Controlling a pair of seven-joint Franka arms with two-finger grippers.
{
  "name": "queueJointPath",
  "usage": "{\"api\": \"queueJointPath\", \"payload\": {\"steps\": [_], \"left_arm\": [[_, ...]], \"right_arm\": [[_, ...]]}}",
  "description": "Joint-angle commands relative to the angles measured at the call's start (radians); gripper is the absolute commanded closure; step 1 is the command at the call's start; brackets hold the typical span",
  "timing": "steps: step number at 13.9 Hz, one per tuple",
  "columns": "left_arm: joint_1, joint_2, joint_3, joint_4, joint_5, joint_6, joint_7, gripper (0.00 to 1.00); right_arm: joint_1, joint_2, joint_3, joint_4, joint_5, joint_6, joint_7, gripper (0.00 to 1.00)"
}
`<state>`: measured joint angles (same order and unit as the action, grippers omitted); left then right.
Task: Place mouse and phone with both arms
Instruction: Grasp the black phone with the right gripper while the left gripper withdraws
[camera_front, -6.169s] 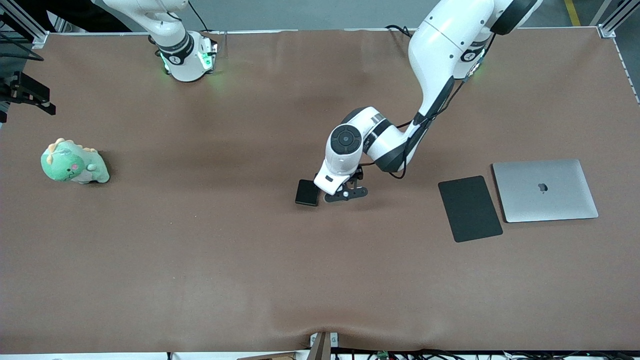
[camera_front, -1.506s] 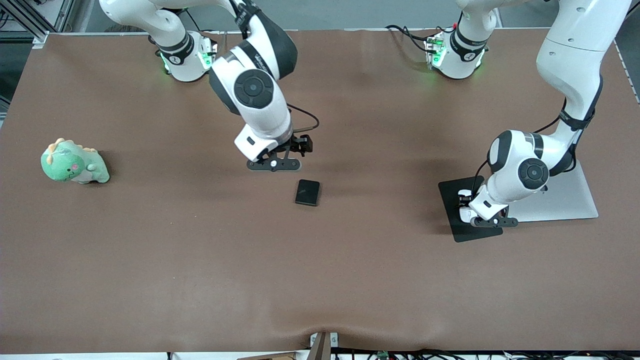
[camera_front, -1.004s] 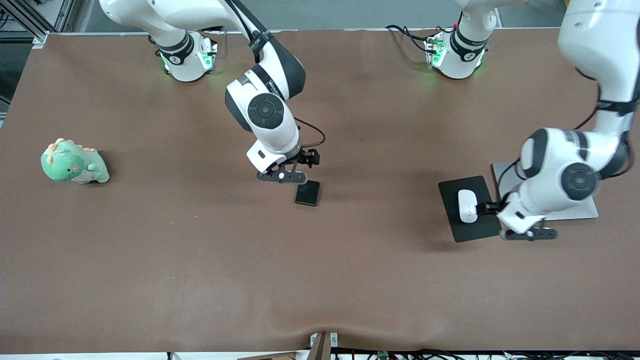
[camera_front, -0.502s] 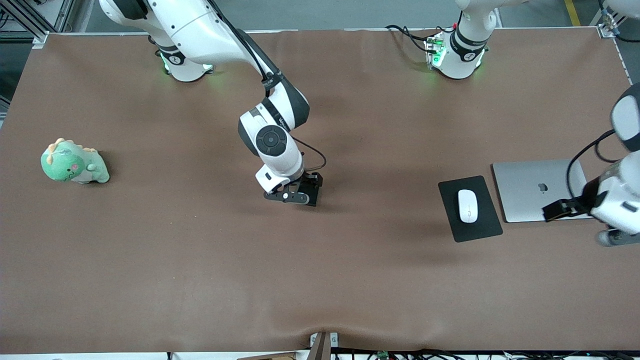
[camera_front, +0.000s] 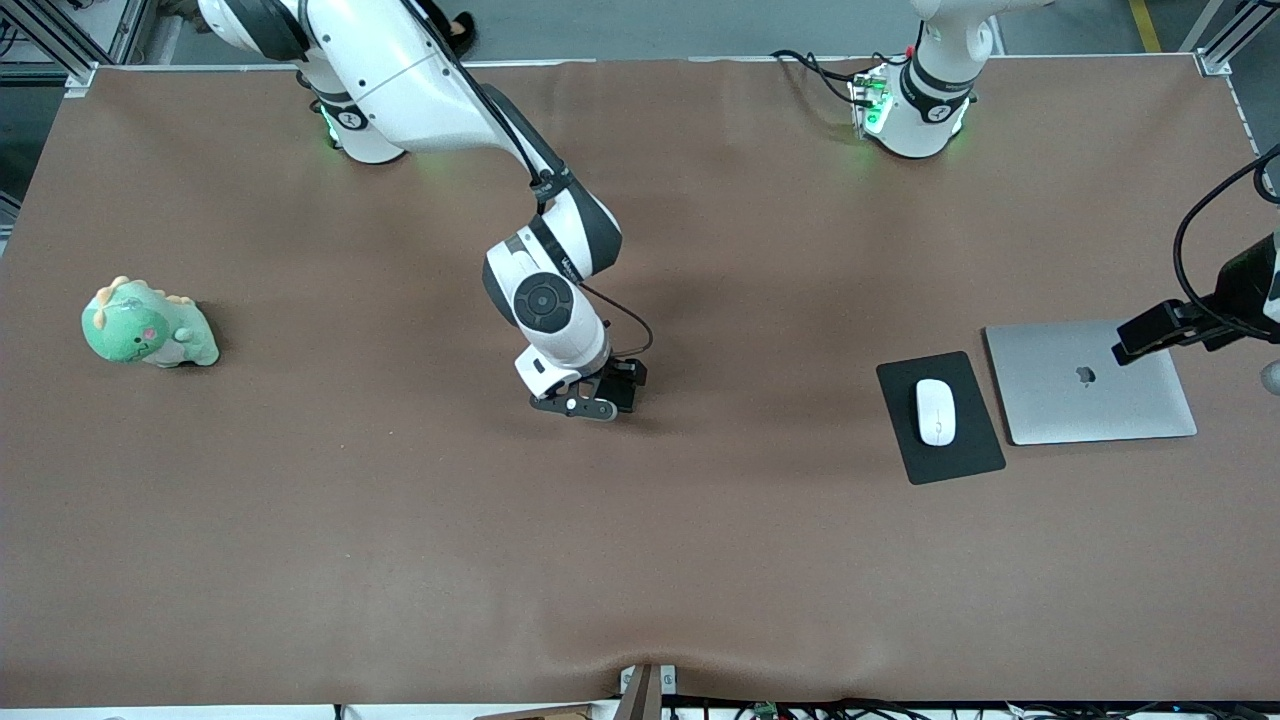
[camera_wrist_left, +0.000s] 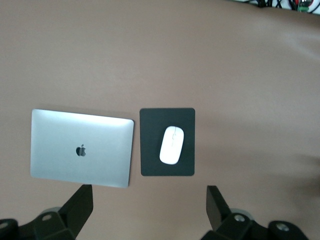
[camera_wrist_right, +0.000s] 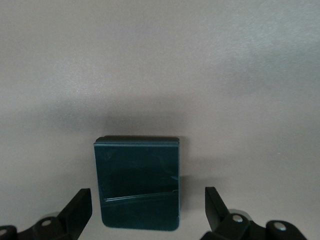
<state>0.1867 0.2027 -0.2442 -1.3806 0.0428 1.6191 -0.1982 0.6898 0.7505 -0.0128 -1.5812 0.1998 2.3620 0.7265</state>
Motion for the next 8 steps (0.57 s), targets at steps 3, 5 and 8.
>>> {"api": "queueJointPath", "payload": {"steps": [3, 5, 8], "left_arm": [[0.013, -0.043, -0.003, -0.012, -0.043, -0.077, -0.017, 0.00], [0.007, -0.118, -0.009, -0.056, -0.041, -0.111, -0.003, 0.00], [0.017, -0.192, -0.010, -0.150, -0.040, -0.097, -0.001, 0.00]], "right_arm": [[0.004, 0.056, 0.002, 0.072, 0.023, -0.001, 0.039, 0.00], [0.017, 0.079, 0.002, 0.101, 0.021, -0.003, 0.054, 0.00], [0.030, 0.093, 0.001, 0.101, 0.020, -0.001, 0.051, 0.00]]}}
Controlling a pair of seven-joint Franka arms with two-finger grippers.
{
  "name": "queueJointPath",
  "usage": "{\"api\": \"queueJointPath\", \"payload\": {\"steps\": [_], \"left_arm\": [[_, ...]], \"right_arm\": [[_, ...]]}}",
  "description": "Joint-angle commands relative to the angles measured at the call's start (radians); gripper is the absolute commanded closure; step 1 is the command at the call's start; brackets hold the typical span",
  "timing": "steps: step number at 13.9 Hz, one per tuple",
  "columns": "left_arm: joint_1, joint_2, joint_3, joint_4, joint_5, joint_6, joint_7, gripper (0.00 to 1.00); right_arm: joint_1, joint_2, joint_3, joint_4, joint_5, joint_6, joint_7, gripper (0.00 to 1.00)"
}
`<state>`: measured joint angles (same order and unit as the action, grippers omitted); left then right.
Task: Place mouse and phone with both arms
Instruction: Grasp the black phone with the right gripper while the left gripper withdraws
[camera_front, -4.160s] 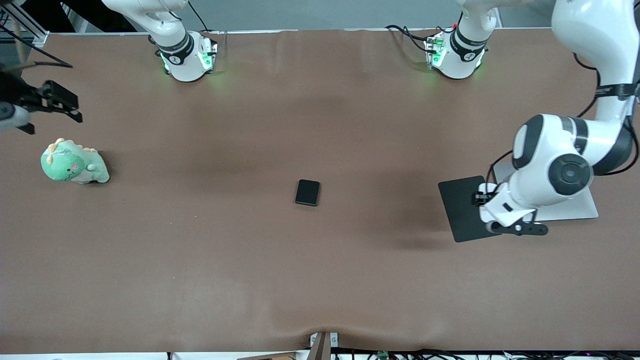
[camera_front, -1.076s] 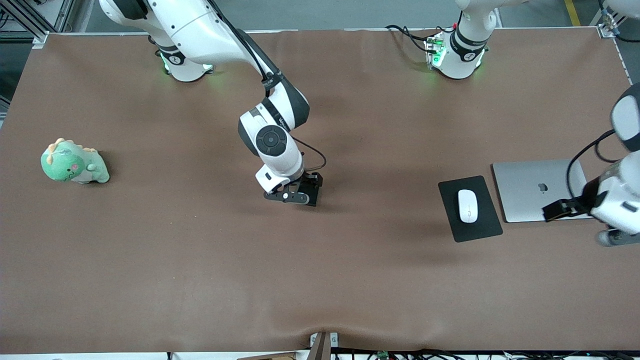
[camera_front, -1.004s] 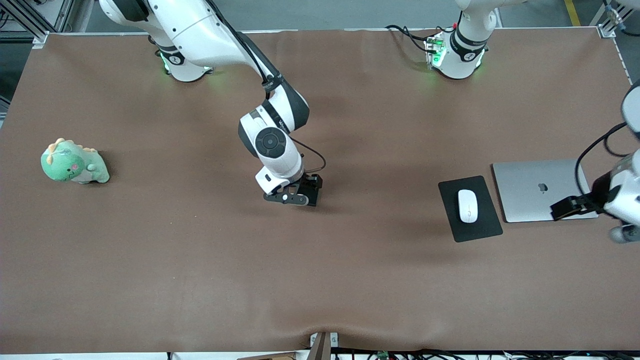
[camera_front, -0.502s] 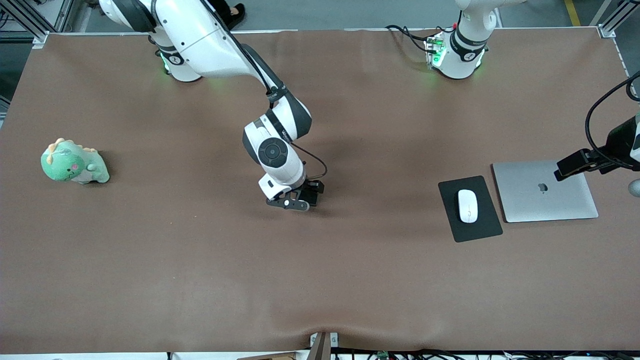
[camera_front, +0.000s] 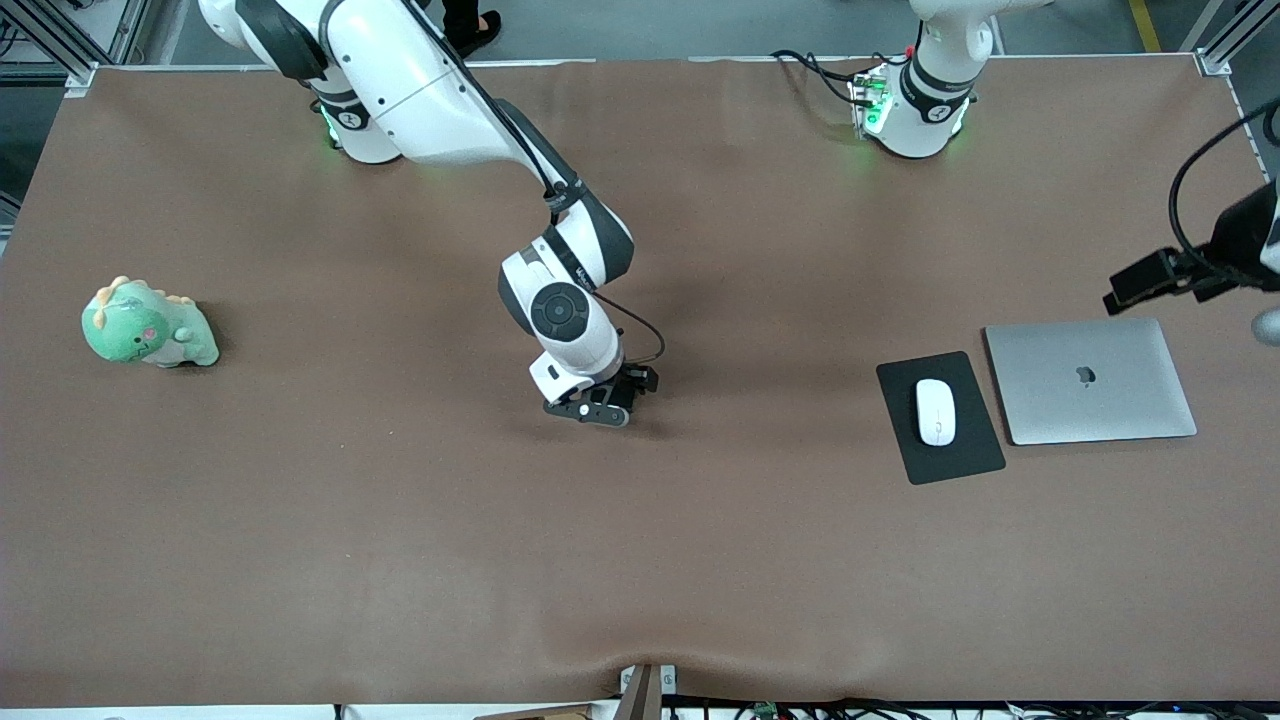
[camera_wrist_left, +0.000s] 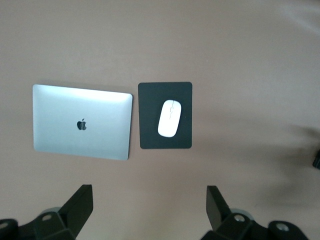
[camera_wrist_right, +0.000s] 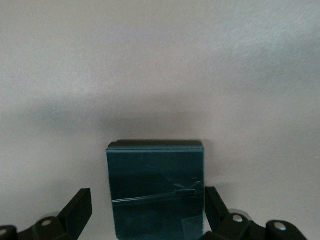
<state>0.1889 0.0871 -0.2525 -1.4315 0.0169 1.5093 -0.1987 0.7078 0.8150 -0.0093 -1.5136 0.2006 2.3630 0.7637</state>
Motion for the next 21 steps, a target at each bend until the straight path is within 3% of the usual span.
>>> {"api": "queueJointPath", "payload": {"steps": [1, 3, 4, 6, 7, 12, 18, 21], "left_arm": [[0.030, -0.095, -0.004, -0.131, -0.015, 0.037, 0.004, 0.00], [0.035, -0.099, -0.002, -0.138, -0.014, 0.046, 0.050, 0.00], [0.035, -0.095, -0.002, -0.133, -0.014, 0.046, 0.065, 0.00], [0.037, -0.087, -0.001, -0.109, -0.011, 0.045, 0.082, 0.00], [0.035, -0.081, -0.001, -0.093, -0.011, 0.045, 0.093, 0.00], [0.037, -0.076, 0.006, -0.080, -0.018, 0.034, 0.102, 0.00], [0.003, -0.099, 0.021, -0.098, -0.008, 0.003, 0.159, 0.00], [-0.156, -0.102, 0.197, -0.104, 0.014, -0.014, 0.182, 0.00]], "right_arm": [[0.022, 0.033, -0.003, 0.035, 0.007, -0.004, 0.006, 0.00], [0.028, 0.033, -0.003, 0.033, -0.021, -0.002, 0.006, 0.00], [0.030, 0.033, -0.003, 0.033, -0.030, -0.005, 0.002, 0.18], [0.033, 0.030, -0.005, 0.038, -0.046, -0.016, 0.014, 0.92], [0.033, 0.026, -0.006, 0.038, -0.052, -0.022, 0.012, 1.00], [-0.022, 0.001, -0.020, 0.199, -0.046, -0.325, -0.004, 1.00], [-0.091, -0.057, -0.031, 0.187, -0.049, -0.382, -0.004, 1.00], [-0.151, -0.140, -0.049, 0.106, -0.052, -0.410, -0.082, 1.00]]}}
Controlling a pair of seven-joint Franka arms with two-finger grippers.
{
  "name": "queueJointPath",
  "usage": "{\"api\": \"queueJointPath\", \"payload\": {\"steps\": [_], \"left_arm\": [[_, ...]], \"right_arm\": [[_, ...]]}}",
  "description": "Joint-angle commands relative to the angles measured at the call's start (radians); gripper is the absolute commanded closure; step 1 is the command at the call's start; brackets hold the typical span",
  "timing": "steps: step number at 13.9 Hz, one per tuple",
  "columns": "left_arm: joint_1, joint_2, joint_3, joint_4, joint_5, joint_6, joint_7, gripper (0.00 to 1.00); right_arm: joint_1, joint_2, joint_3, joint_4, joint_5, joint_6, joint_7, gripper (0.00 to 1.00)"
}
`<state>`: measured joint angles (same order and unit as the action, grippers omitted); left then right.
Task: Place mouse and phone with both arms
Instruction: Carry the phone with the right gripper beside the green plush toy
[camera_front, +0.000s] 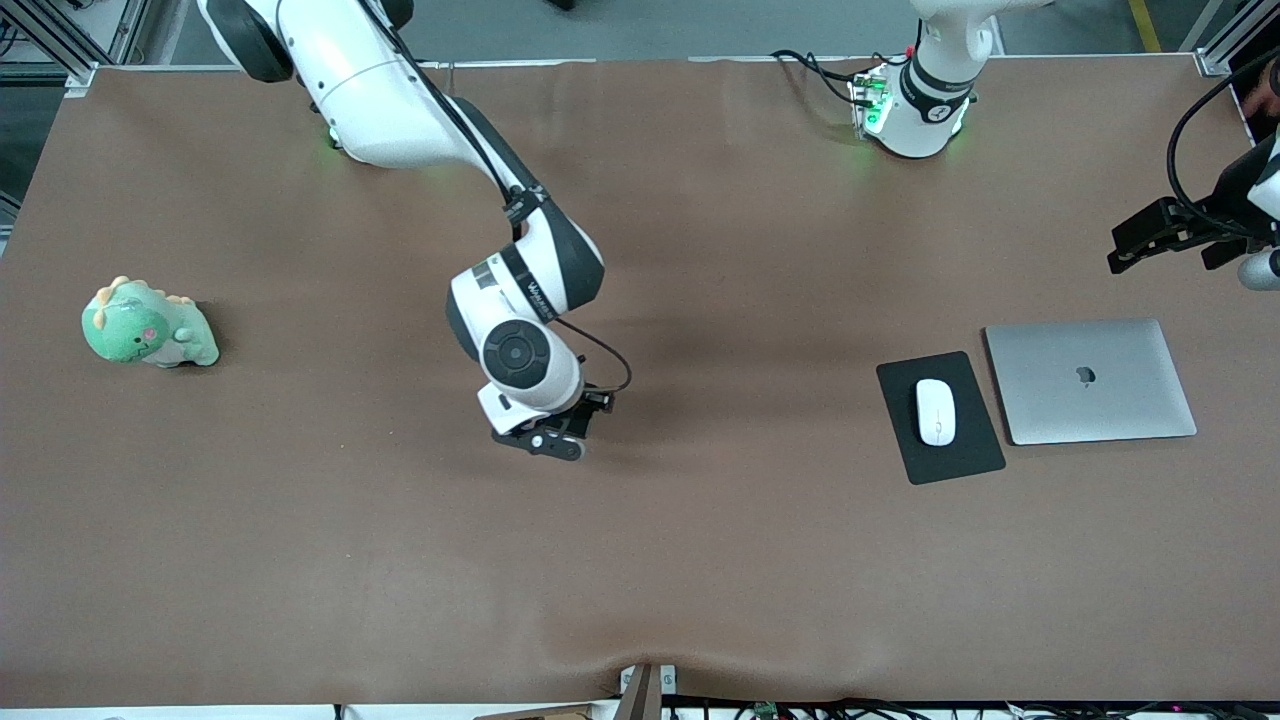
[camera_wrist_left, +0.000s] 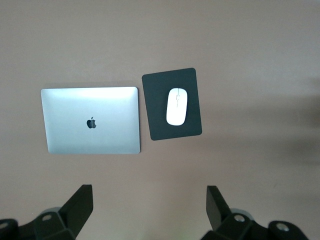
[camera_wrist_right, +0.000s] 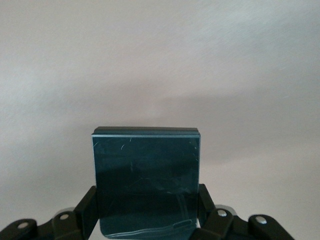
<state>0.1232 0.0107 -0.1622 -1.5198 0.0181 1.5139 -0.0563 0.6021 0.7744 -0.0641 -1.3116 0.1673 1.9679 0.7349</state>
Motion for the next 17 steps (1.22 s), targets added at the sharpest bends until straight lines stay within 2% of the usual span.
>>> {"api": "queueJointPath", "payload": {"steps": [1, 5, 11, 15, 17], "left_arm": [[-0.112, -0.028, 0.139, -0.016, 0.013, -0.020, 0.064, 0.00], [-0.109, -0.012, 0.141, 0.001, 0.011, -0.020, 0.072, 0.00], [-0.109, 0.006, 0.136, 0.021, 0.011, -0.018, 0.061, 0.00], [-0.108, 0.006, 0.136, 0.023, 0.006, -0.018, 0.047, 0.00], [-0.108, 0.003, 0.136, 0.023, 0.010, -0.020, 0.021, 0.00]], "right_arm": [[-0.059, -0.145, 0.004, -0.151, -0.020, -0.009, -0.089, 1.00], [-0.152, -0.289, -0.003, -0.309, -0.022, -0.011, -0.245, 1.00], [-0.267, -0.357, -0.008, -0.409, -0.022, -0.006, -0.397, 1.00], [-0.401, -0.385, -0.008, -0.458, -0.029, -0.003, -0.598, 1.00], [-0.453, -0.385, -0.010, -0.512, -0.034, 0.058, -0.698, 1.00]]}}
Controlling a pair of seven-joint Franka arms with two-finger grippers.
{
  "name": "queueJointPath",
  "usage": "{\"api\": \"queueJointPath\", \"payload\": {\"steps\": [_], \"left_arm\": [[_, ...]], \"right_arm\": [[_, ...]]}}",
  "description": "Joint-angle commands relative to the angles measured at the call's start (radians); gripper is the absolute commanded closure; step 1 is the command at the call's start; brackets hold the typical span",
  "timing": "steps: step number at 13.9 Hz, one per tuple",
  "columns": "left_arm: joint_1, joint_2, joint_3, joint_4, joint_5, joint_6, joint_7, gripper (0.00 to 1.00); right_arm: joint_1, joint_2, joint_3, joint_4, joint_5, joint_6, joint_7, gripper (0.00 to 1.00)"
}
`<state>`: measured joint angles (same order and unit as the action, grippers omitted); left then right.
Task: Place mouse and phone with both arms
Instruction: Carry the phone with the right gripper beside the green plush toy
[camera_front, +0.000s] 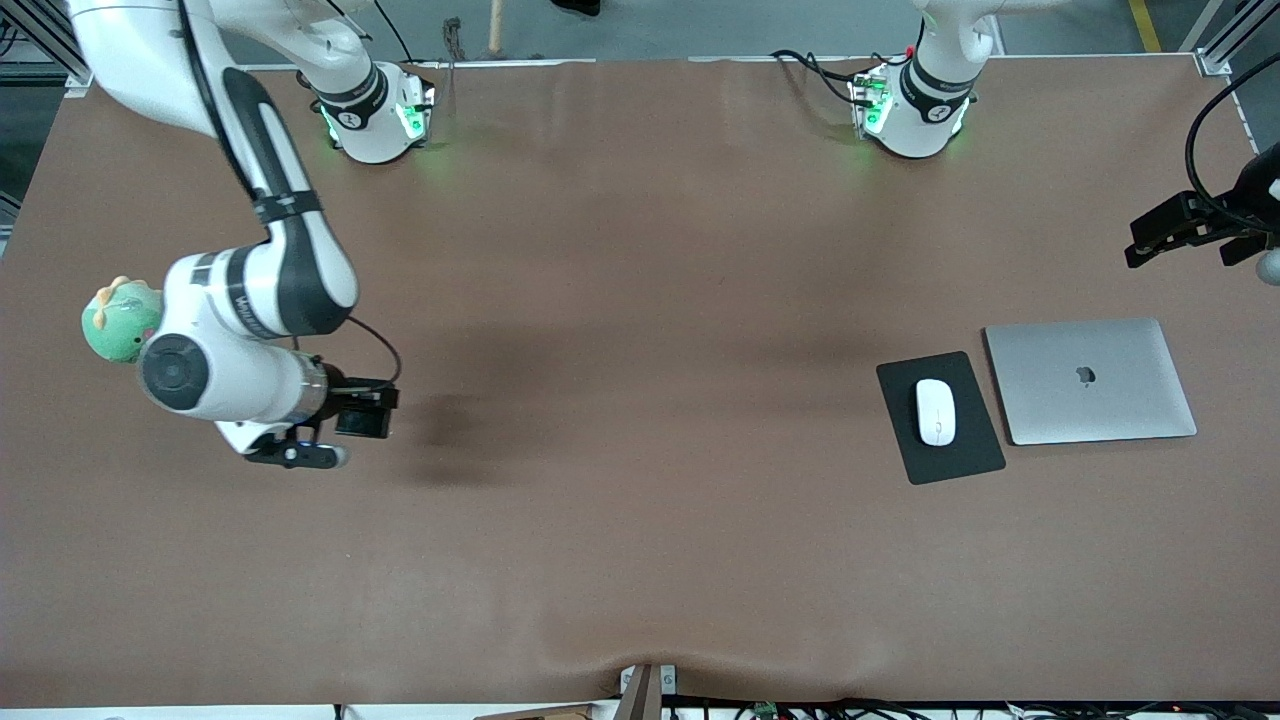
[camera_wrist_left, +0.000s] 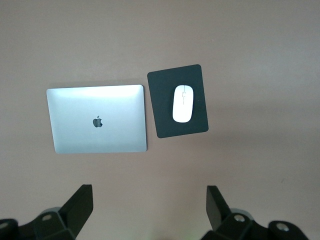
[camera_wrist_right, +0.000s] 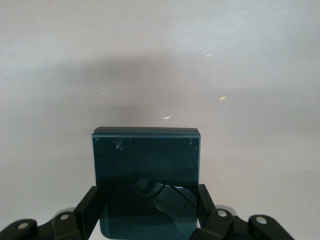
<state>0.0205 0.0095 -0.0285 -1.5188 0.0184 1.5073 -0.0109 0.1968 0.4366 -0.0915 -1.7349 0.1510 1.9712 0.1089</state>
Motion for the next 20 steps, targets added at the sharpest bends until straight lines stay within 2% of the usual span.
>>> {"api": "queueJointPath", "payload": {"steps": [1, 3, 5, 8, 11, 17, 20], "left_arm": [[-0.007, 0.004, -0.001, 0.022, 0.011, -0.018, -0.024, 0.00], [-0.010, 0.004, -0.004, 0.022, 0.011, -0.029, -0.026, 0.00], [-0.005, 0.004, -0.002, 0.022, 0.009, -0.029, -0.024, 0.00], [-0.008, 0.004, -0.004, 0.022, 0.009, -0.029, -0.029, 0.00], [-0.011, 0.004, -0.004, 0.022, 0.008, -0.029, -0.040, 0.00], [-0.013, 0.004, -0.004, 0.022, 0.005, -0.029, -0.040, 0.00], [-0.014, 0.006, -0.004, 0.022, 0.005, -0.029, -0.041, 0.00]], "right_arm": [[-0.062, -0.048, 0.018, -0.135, -0.021, 0.102, -0.093, 1.00], [-0.083, -0.052, 0.013, -0.213, -0.048, 0.188, -0.110, 1.00], [-0.099, -0.079, 0.012, -0.337, -0.070, 0.309, -0.136, 1.00], [-0.151, -0.082, 0.013, -0.475, -0.071, 0.498, -0.233, 1.00], [-0.226, -0.099, 0.015, -0.520, -0.070, 0.491, -0.325, 1.00], [-0.292, -0.124, 0.015, -0.627, -0.070, 0.577, -0.400, 1.00], [-0.296, -0.124, 0.015, -0.644, -0.070, 0.583, -0.405, 1.00]]}}
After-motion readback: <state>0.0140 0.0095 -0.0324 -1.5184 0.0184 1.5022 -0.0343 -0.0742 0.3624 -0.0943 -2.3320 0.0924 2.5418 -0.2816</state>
